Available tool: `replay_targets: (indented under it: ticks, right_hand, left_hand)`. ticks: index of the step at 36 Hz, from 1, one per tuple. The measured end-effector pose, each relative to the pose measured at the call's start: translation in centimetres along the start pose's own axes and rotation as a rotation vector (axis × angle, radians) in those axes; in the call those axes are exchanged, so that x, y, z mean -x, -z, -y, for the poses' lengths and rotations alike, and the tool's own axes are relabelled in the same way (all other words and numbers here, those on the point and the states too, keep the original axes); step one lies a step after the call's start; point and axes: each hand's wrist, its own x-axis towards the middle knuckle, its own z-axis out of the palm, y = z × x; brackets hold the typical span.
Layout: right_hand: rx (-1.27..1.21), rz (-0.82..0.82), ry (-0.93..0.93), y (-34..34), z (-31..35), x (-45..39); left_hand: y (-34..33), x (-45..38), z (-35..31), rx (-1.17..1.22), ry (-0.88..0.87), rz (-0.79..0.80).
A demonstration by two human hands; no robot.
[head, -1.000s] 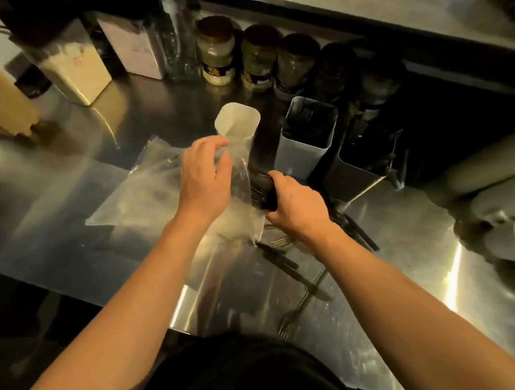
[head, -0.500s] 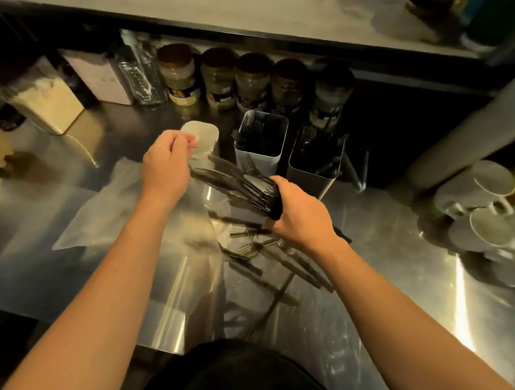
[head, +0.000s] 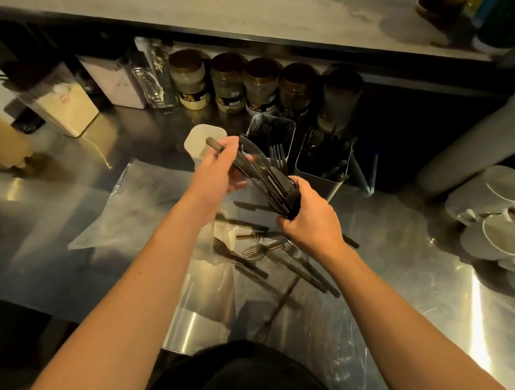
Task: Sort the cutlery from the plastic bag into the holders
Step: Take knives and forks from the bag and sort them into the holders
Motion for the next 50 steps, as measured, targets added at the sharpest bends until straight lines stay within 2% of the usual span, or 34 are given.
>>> replay_targets:
  ticks: [4,14,27,33,37,46,50]
  right_hand:
    - [-0.1,-0.026,-0.014,-1.1,0.7,-0.2]
    - [-0.313,0.023,-0.06,-3.6,2.3,-0.7]
    - [-0.506,0.033,-0.125,-5.4,1.7,-1.0]
    - [-0.584,-0.001,-0.123,-5.4,2.1,-1.2]
    - [-0.663,-0.013,-0.13,-5.3,2.5,-1.4]
    - [-0.737,-0.085,-0.073,-4.3,3.4,-2.2]
    - [-0.869,-0.159,-0.176,-3.5,3.7,-2.8]
  left_hand:
    - [-0.7,-0.1,-0.9,0.2,0.015,-0.014]
    - [-1.3,0.1,-2.9,0.247,-0.031,-0.029]
    - [1.2,-3.0,-6.4,0.532,-0.236,-0.261]
    - [2.0,-4.7,-8.5,0.585,-0.364,-0.346]
    - [2.5,-5.5,-10.0,0.553,-0.405,-0.347]
    - [2.2,-5.9,-8.8,0.347,-0.348,-0.343]
    - [2.0,-6.0,-7.9,0.28,-0.329,-0.352]
